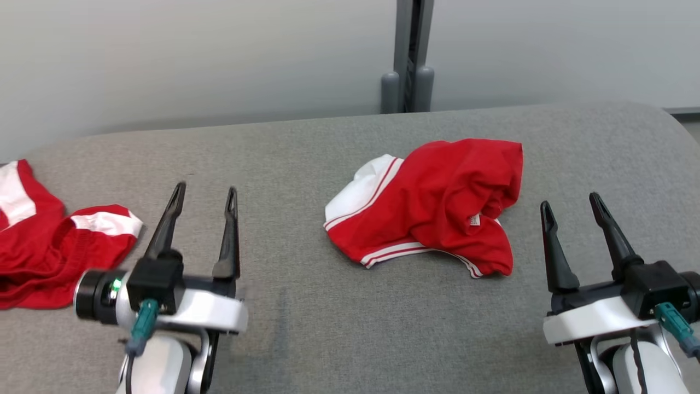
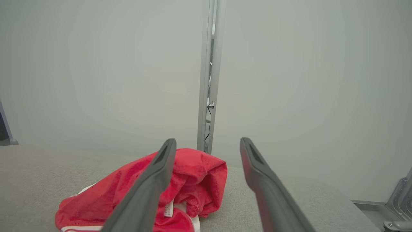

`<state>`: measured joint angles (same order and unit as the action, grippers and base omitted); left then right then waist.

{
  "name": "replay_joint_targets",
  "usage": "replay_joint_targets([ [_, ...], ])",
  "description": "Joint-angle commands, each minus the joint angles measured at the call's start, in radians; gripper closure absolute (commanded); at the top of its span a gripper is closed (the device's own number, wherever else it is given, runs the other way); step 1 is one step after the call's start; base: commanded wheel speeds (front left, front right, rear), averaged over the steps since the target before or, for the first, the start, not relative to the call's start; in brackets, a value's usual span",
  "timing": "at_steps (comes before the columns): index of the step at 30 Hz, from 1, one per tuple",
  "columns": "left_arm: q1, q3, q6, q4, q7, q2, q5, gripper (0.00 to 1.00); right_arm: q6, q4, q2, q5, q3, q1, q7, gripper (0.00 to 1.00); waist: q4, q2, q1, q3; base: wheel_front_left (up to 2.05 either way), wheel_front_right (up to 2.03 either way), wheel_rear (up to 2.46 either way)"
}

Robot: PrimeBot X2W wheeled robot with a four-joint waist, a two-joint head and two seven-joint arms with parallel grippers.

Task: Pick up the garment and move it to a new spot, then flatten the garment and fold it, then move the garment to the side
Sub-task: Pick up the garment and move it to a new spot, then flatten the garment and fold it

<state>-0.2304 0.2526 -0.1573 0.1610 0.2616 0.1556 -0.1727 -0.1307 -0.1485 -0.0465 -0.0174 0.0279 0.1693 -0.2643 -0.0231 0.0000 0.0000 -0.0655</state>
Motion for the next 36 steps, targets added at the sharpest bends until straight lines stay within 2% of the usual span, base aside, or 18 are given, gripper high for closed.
replay_joint_targets([
  [1,0.027,-0.006,-0.002,-0.019,0.004,0.006,0.021,0.00,0.000,0.002,-0.007,0.004,-0.003,-0.017,-0.002,0.00,0.022,0.0000,0.0000,0.022,0.00,0.00,0.00],
  [7,0.139,-0.021,-0.022,-0.057,0.004,-0.033,0.056,0.00,0.000,-0.008,-0.007,0.008,0.018,-0.051,-0.002,0.00,0.041,0.0000,0.0000,0.047,0.00,0.00,0.00],
  [12,0.166,-0.035,-0.030,-0.056,0.004,-0.061,0.074,0.00,0.000,-0.013,-0.007,0.000,0.030,-0.050,-0.002,0.00,0.049,0.0000,0.0000,0.049,0.00,0.00,0.00],
  [36,0.173,-0.068,0.015,-0.032,0.004,-0.089,0.120,0.00,0.000,-0.026,-0.007,-0.015,0.032,-0.040,-0.002,0.00,0.044,0.0000,0.0000,0.049,0.00,0.00,0.00],
])
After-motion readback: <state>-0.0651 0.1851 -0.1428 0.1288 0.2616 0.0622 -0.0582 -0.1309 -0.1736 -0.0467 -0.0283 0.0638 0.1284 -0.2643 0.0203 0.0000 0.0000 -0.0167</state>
